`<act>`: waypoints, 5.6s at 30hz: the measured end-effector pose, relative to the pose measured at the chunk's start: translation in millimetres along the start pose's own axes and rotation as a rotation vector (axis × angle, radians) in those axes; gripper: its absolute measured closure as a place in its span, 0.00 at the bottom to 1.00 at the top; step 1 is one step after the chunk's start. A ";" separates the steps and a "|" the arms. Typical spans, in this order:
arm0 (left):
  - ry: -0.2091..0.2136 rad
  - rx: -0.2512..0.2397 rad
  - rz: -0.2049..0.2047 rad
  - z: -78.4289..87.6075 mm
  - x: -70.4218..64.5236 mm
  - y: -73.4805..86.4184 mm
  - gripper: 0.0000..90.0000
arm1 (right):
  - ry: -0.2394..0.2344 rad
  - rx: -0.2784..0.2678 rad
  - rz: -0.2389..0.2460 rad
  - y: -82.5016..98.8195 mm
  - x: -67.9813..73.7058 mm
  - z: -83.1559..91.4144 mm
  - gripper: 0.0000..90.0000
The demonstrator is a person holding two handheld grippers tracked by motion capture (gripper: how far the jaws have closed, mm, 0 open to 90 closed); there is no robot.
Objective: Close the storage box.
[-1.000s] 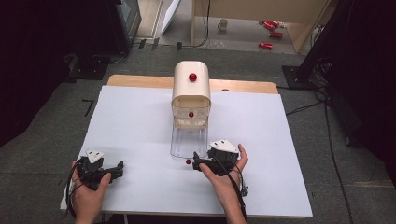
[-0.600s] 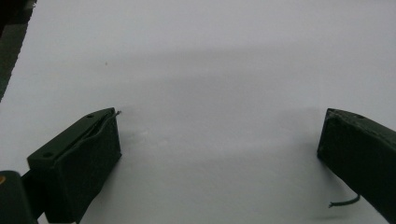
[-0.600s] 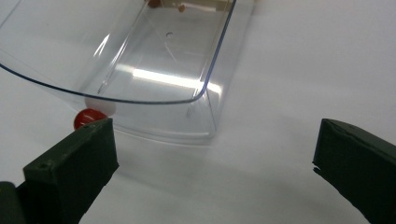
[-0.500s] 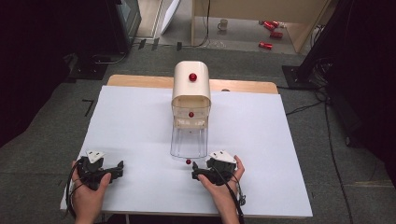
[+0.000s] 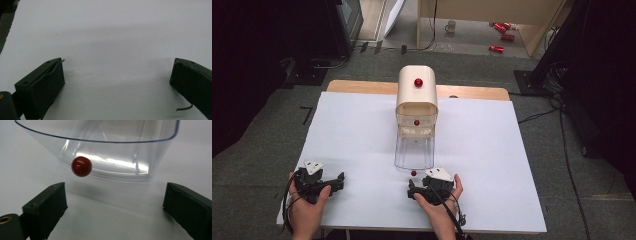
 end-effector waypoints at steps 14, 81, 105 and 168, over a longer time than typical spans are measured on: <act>0.000 0.000 0.000 0.0 0.0 0.0 0.00 | 0.009 -0.071 -0.023 -1.9 16.5 -3.1 0.66; 0.000 0.000 0.000 0.0 0.0 0.0 0.00 | 0.020 -0.069 0.027 -91.8 -2.5 -39.6 0.84; 0.000 0.000 0.000 0.0 0.0 0.0 0.00 | 0.014 -0.054 0.019 -104.4 -13.9 -58.2 0.84; 0.000 0.001 -0.003 0.1 0.1 0.1 0.00 | 0.154 0.012 -0.112 5.6 -196.6 98.8 0.02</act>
Point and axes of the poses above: each handheld gripper's, and its own axes: z roughly backward along the jaws, y roughly out of its underside, x roughly to its left, the point moved 5 cm from there along -z, roughly forward along the jaws, and after that the axes turned 8 degrees about -y, right-handed, at the moved point
